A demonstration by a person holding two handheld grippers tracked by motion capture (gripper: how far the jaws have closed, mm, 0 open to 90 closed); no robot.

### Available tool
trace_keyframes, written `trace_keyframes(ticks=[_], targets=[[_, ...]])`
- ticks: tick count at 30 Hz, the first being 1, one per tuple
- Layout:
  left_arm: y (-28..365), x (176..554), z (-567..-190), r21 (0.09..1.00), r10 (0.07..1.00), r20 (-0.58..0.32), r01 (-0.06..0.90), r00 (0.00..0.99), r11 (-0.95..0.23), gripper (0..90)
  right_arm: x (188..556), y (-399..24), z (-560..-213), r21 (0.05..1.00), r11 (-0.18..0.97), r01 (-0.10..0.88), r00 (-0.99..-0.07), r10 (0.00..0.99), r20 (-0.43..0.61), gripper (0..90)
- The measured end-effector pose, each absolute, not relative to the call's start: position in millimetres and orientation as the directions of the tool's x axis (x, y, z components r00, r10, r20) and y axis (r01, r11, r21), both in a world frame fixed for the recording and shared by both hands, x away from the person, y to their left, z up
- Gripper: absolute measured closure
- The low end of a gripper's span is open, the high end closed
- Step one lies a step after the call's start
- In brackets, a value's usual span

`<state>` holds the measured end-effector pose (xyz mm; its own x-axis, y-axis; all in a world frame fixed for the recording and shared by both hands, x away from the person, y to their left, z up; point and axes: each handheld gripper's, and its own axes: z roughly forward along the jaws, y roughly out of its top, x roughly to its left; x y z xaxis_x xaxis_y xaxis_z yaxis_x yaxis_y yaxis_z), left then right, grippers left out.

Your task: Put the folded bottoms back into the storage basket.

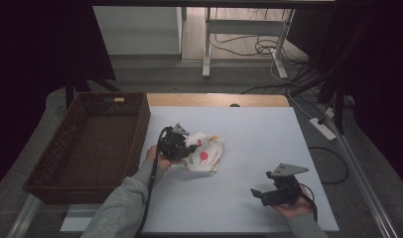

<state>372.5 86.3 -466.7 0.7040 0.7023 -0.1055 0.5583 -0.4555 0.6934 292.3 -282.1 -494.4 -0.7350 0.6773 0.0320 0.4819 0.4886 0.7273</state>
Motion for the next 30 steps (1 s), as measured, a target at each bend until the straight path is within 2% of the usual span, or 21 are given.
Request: trace_keyframes(ticks=[30], targets=[[97,352,-437,0.759,0.698,-0.074,0.495,0.712,-0.423,75.1,292,-282,-494,0.726,0.489,0.483,-0.735,0.678,0.032,11.7]])
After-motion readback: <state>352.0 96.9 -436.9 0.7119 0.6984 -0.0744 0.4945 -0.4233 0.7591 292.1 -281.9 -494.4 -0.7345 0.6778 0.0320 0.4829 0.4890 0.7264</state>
